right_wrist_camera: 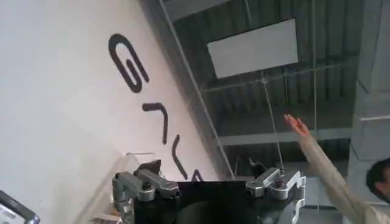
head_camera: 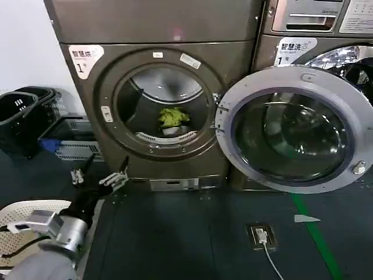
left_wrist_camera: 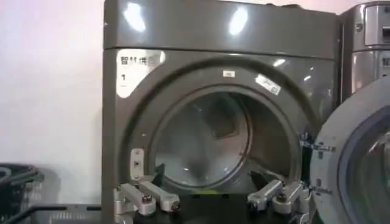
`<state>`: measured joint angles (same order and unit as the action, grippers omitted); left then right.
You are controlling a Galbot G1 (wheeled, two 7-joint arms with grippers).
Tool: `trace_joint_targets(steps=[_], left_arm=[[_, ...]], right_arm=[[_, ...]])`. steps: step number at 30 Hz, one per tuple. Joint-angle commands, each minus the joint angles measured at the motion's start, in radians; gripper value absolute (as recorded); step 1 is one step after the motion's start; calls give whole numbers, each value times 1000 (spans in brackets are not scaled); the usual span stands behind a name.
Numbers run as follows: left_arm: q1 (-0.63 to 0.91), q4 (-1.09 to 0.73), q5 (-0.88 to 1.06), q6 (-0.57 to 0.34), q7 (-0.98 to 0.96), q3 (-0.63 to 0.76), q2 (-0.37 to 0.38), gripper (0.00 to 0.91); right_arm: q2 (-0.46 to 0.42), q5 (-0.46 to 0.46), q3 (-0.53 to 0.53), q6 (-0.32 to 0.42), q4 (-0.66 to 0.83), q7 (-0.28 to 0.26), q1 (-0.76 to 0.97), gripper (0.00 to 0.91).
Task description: Grasp the clothes from the dryer.
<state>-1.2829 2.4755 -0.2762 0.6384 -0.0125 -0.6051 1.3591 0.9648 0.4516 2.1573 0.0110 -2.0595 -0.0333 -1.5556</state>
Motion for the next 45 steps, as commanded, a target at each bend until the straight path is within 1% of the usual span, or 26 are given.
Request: trace_joint_targets(steps=[1,24,27,32,40,45], left_arm=[[1,0,0,0,0,0,0,907],[-8,7,2,-3,-3,-6,0,907],[-7,8,2,-5,-5,-7,0,907],[-7,8,2,-5,-8,-7,2,907],[-10,12,5,-6,-11,-9,1,907],[-14,14,7,-8,-11,-9,3,907]], right_arm=[[0,1,1,0,0,0,0,907],[1,2,-1,1,0,-2,0,907],[0,3,-1,17,2,-1,1,907],[0,2,1,15,2,-3,-2,907],[0,5,3,5,0,3,-1,907],[-2,8,2,12,2,7,-2,907]])
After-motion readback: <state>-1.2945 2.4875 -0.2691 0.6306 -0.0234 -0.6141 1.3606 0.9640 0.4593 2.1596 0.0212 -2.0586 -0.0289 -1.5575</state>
